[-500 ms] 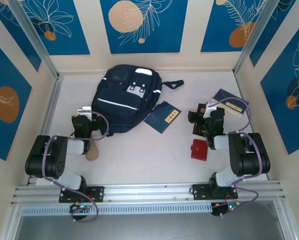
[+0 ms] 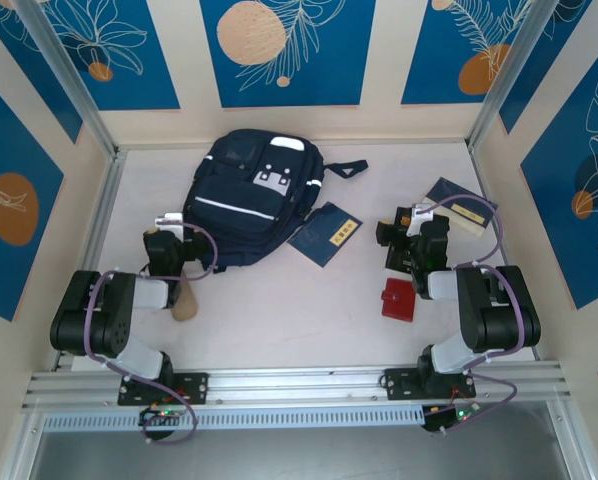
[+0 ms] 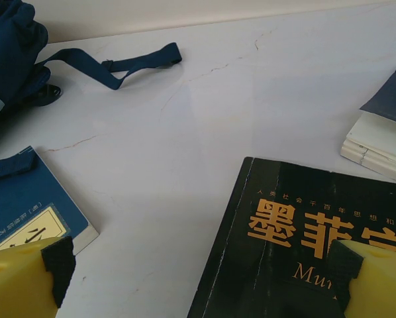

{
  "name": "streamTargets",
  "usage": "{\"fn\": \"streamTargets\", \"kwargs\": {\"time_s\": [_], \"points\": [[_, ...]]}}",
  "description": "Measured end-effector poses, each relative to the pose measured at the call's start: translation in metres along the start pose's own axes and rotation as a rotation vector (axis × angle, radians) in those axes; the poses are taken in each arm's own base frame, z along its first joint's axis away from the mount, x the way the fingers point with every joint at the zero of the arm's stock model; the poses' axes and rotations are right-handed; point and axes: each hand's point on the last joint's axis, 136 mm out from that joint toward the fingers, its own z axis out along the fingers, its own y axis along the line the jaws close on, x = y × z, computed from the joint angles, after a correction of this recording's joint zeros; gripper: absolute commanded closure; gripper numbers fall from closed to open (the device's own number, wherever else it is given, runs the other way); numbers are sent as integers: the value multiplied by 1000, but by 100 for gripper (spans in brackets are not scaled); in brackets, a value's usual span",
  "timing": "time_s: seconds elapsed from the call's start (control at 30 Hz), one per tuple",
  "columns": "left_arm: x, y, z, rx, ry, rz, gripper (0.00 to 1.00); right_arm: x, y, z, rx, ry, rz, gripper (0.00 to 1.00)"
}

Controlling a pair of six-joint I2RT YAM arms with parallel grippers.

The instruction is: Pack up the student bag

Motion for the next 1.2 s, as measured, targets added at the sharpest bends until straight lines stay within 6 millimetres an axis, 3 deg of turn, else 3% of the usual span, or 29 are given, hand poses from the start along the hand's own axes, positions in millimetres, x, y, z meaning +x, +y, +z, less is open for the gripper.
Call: {"fn": "streamTargets", "kwargs": {"time_s": [0.47, 0.8, 1.03, 1.13, 1.2], "points": [[-7, 3, -7, -9, -25, -5, 0, -4, 0, -4, -1, -10, 1, 0], [-63, 22, -58, -56, -99, -84, 0, -72, 5, -42, 43, -95, 75, 1], [-93, 18, -80, 1, -36, -207, 0, -112, 44, -47, -38, 21, 268, 1], [-104, 9, -84, 55, 10, -255, 0, -108, 82, -40, -105, 130, 282, 1], [-108, 3, -84, 86, 52, -294, 0, -94, 115, -33, -162, 229, 273, 3]]}}
